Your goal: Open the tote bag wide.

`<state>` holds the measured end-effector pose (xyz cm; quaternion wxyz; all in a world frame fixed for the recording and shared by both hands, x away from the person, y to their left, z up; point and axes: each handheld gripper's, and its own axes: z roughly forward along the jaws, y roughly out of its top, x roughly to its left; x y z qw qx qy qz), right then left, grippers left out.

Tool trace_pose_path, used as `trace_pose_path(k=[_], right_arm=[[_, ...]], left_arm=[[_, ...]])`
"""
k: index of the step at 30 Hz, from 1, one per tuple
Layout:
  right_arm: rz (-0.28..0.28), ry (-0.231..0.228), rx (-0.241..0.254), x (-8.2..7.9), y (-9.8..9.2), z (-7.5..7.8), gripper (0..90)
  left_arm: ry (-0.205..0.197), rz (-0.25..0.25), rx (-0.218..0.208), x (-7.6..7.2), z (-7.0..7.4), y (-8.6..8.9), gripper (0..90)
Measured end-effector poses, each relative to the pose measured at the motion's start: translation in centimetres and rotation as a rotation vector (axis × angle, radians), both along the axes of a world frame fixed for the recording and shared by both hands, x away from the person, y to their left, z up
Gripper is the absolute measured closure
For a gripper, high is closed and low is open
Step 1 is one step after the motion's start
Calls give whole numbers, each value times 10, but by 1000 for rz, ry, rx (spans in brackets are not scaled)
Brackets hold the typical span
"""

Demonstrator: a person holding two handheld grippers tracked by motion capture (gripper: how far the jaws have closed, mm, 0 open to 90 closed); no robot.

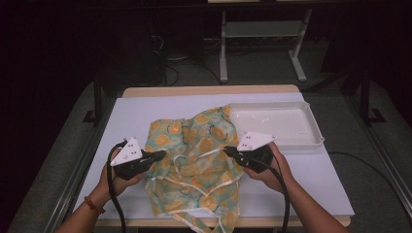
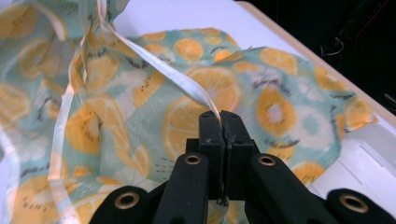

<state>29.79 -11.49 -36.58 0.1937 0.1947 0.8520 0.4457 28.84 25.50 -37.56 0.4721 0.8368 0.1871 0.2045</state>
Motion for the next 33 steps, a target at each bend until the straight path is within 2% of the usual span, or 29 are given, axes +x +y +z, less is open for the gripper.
trace_pose_path(k=[5, 7, 10, 17, 18, 22, 25, 28, 33], right_arm=[[-34, 10, 29, 16, -2, 5, 884], [-45, 23, 41, 22, -3, 5, 883], [-63, 21, 28, 31, -1, 4, 883], [-113, 38, 21, 50, 0, -1, 887], [-116, 38, 23, 53, 0, -2, 887], [-136, 25, 22, 58, -1, -2, 891], [-153, 15, 48, 62, -4, 3, 892], [-164, 4, 51, 65, -4, 7, 892], [-174, -1, 75, 74, -2, 13, 893]], left_arm=[[-11, 17, -30, 7, 2, 3, 900], [-16, 22, -29, 10, 3, 3, 900], [-28, 37, -20, 16, 4, 3, 900], [-26, 78, -48, 33, 1, 6, 900], [-37, 85, -38, 35, 1, 5, 900], [-48, 99, -53, 43, 4, 4, 900], [-53, 100, -60, 46, 6, 2, 900], [-67, 111, -65, 49, 8, 1, 900], [-81, 137, -96, 55, 11, 3, 900]])
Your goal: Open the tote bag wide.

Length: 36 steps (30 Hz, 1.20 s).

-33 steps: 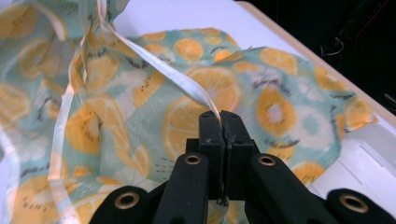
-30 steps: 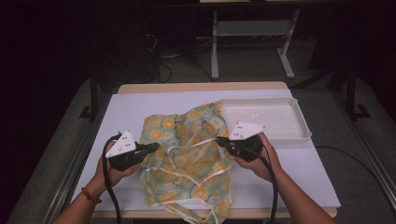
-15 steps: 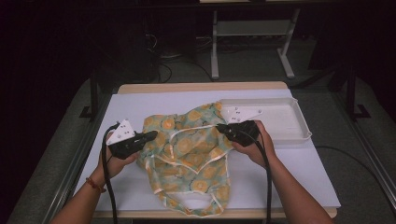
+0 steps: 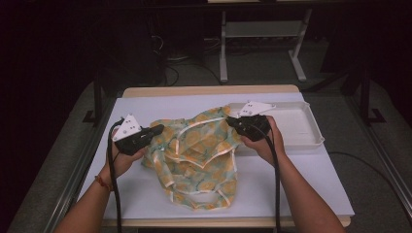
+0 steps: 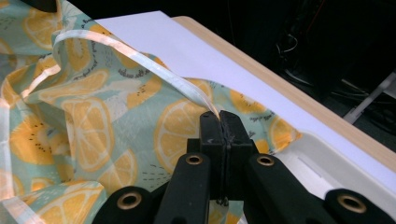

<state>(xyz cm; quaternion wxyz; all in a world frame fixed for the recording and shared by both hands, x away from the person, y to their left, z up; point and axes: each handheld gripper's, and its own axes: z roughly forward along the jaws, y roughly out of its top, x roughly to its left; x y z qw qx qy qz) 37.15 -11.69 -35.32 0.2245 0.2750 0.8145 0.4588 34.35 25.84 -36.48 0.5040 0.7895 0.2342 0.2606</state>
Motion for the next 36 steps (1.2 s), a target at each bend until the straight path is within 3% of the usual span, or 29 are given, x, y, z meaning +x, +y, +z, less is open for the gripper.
trace_pose_path(k=[4, 8, 18, 27, 36], right_arm=[[-17, 3, -6, 8, 3, 0, 893], [-40, 3, -22, 18, 9, -3, 896], [-67, -22, -8, 28, 11, 8, 895], [-99, 8, -21, 36, 12, 1, 867], [-103, -22, -27, 43, 15, 9, 899]], left_arm=[[12, 16, 2, 6, -4, 0, 900], [-6, 57, 36, 11, -5, -1, 900], [-27, 71, 12, 16, 10, -1, 900], [-7, 96, 3, 25, 0, -4, 900], [5, 101, -23, 32, 4, -2, 889]])
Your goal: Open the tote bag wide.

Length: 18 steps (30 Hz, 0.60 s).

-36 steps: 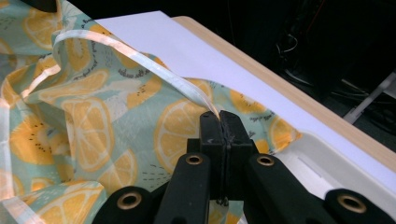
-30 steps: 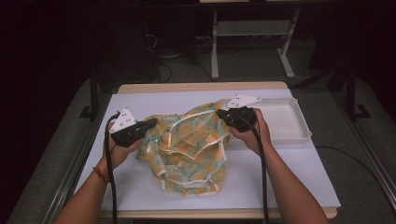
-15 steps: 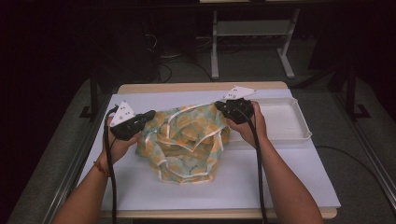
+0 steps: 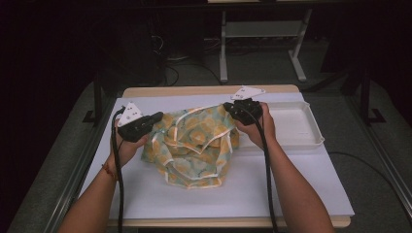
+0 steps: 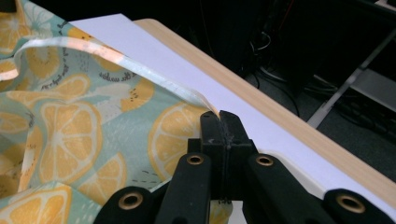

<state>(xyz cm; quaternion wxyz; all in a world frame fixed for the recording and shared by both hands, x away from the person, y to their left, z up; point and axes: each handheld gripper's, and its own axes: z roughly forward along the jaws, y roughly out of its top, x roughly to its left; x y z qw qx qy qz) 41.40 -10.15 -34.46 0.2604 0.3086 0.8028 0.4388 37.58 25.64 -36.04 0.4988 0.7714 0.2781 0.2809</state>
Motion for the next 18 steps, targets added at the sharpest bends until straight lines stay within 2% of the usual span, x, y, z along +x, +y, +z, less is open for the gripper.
trace_pose_path(k=[2, 5, 6, 7, 8, 10, 11, 12, 13, 14, 16, 18], right_arm=[[-3, -3, 1, 2, 1, 0, 899], [-1, 4, -7, 3, 3, -1, 900], [-2, 6, -8, 3, 4, -2, 900], [-2, 6, -8, 3, 4, -2, 900], [-2, 9, -9, 3, 4, -2, 900], [-7, 13, -16, 3, 5, -2, 900], [-7, 13, -16, 3, 5, -2, 900], [-10, 15, -16, 3, 6, -2, 900], [-11, 15, -16, 4, 7, -3, 900], [-9, 11, -22, 4, 7, -2, 900], [-12, 13, -21, 4, 9, -1, 900], [-10, 7, -21, 4, 10, 2, 900]], left_arm=[[7, -1, -5, -1, -1, 1, 826], [14, -18, -6, -4, -3, 3, 804], [23, -32, -11, -5, -3, 3, 763], [41, -62, -25, -6, -3, 4, 763], [42, -81, -26, -8, -2, 4, 720], [27, -84, -28, -14, 1, 4, 602], [30, -92, -43, -16, 3, 3, 602], [36, -107, -45, -18, 6, 3, 556], [57, -148, -44, -20, 7, 1, 517], [77, -175, -35, -21, 8, -2, 455], [98, -169, 32, -24, 6, -10, 367], [148, -205, 53, -22, 1, -16, 279]])
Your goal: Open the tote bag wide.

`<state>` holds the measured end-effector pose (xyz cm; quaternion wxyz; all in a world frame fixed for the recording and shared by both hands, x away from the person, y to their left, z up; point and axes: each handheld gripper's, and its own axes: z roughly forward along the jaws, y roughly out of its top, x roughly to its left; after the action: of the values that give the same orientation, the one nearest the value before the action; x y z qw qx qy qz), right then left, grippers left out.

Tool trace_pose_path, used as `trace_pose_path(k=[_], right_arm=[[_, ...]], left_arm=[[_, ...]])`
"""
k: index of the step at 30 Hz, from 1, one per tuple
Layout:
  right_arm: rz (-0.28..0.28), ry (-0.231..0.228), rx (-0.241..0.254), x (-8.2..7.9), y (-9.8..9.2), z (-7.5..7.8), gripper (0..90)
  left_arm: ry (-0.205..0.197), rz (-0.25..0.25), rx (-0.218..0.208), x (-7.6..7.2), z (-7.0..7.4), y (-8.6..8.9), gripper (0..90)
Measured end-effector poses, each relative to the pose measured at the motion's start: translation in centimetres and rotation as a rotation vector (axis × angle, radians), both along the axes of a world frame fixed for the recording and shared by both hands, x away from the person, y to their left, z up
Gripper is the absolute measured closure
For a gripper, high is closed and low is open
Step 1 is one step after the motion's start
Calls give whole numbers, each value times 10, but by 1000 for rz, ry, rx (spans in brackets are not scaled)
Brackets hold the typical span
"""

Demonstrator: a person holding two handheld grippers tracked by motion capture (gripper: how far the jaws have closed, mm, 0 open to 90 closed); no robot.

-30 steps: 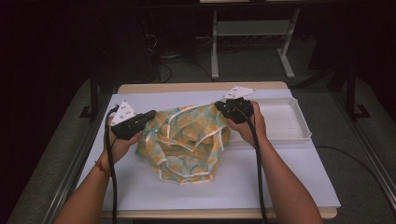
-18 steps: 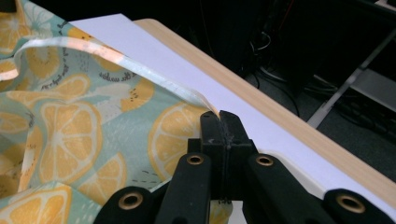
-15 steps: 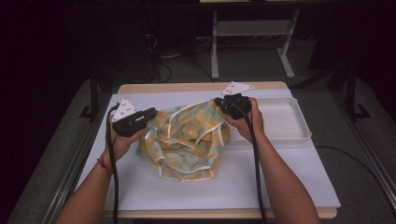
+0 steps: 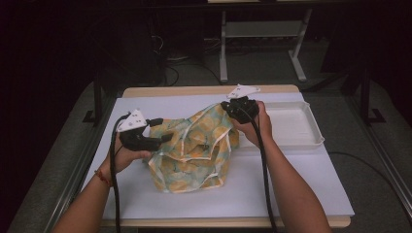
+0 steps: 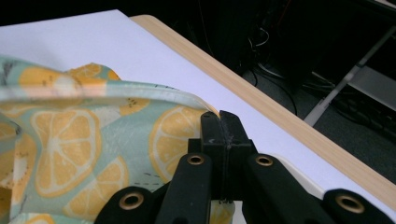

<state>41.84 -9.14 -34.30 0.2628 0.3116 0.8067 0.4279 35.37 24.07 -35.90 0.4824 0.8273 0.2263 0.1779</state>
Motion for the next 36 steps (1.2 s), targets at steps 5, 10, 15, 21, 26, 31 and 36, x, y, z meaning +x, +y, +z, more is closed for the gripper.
trace_pose_path(k=[5, 10, 15, 21, 26, 31, 36], right_arm=[[6, -16, 0, -2, 4, 6, 900], [15, -32, 19, -5, 4, 18, 900], [27, -54, 25, -10, 6, 26, 900], [34, -69, 32, -13, 5, 33, 900], [22, -74, 25, -12, 2, 36, 895], [18, -81, 34, -11, 1, 37, 890], [9, -82, 33, -8, 1, 36, 886]], left_arm=[[59, -24, 81, 8, -14, -7, 276], [69, -30, 137, 11, -22, -10, 344], [68, 0, 193, 15, -27, -12, 559], [-1, 50, 173, 15, -19, -7, 886], [-43, 113, 94, 17, -7, 2, 893], [-63, 125, 54, 17, 4, 7, 893], [-89, 147, 37, 17, 12, 10, 894]])
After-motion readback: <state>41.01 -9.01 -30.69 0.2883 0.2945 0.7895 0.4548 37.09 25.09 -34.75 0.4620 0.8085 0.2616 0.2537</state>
